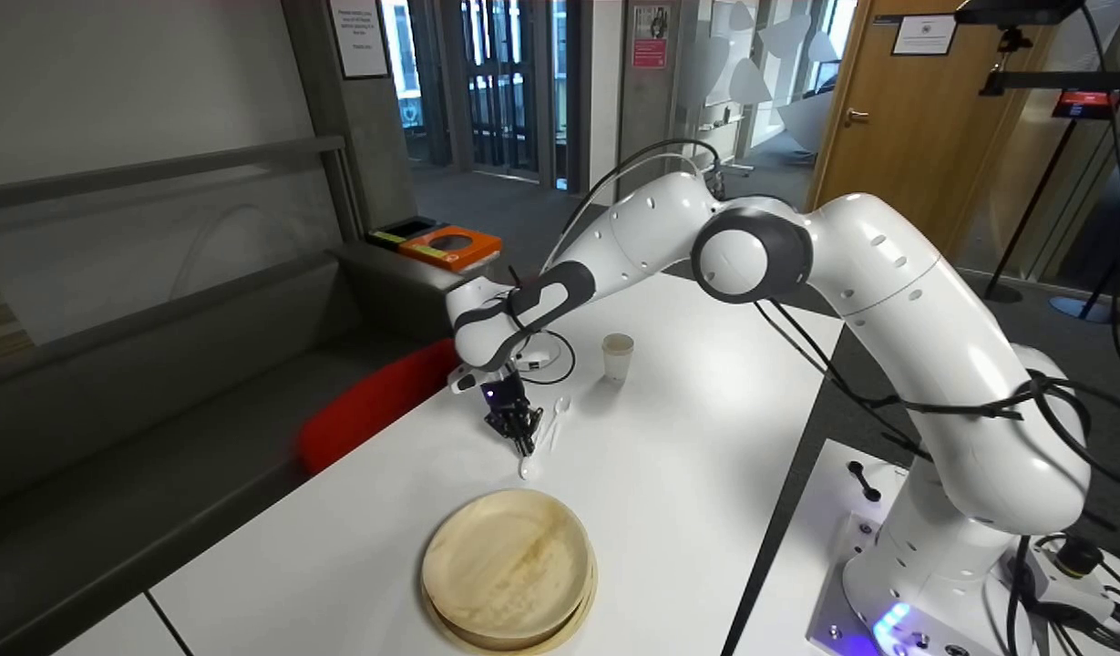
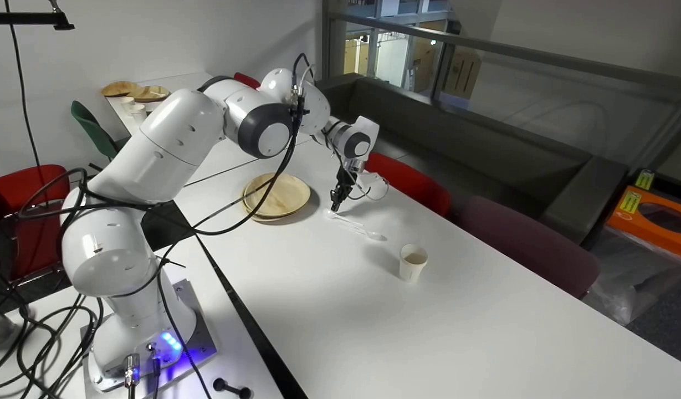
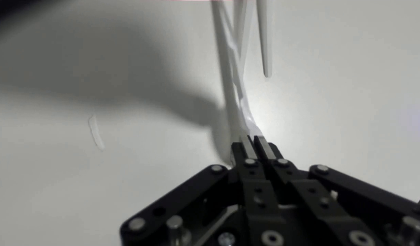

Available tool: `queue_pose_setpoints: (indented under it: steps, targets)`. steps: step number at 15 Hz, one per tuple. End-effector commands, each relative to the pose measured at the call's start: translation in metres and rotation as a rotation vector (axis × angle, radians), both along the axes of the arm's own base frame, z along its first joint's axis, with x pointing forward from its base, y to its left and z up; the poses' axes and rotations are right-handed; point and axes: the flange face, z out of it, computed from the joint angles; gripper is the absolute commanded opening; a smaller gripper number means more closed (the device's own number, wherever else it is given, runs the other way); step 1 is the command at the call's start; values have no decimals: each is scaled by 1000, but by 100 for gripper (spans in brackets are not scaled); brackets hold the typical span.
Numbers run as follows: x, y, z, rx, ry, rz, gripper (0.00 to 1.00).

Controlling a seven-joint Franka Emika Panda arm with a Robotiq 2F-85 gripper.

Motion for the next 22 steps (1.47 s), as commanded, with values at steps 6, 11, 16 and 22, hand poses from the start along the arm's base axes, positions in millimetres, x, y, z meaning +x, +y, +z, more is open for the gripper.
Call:
queue_pose_setpoints:
  steps: [6,11,16,22]
  targets:
    - [2,-2,-5,31,25,-3,26]
    - [1,-2,-5,31,31,0,55]
    - [-1,1,-6,35,38,15,92]
    - [-5,7,-10,46,50,34,100]
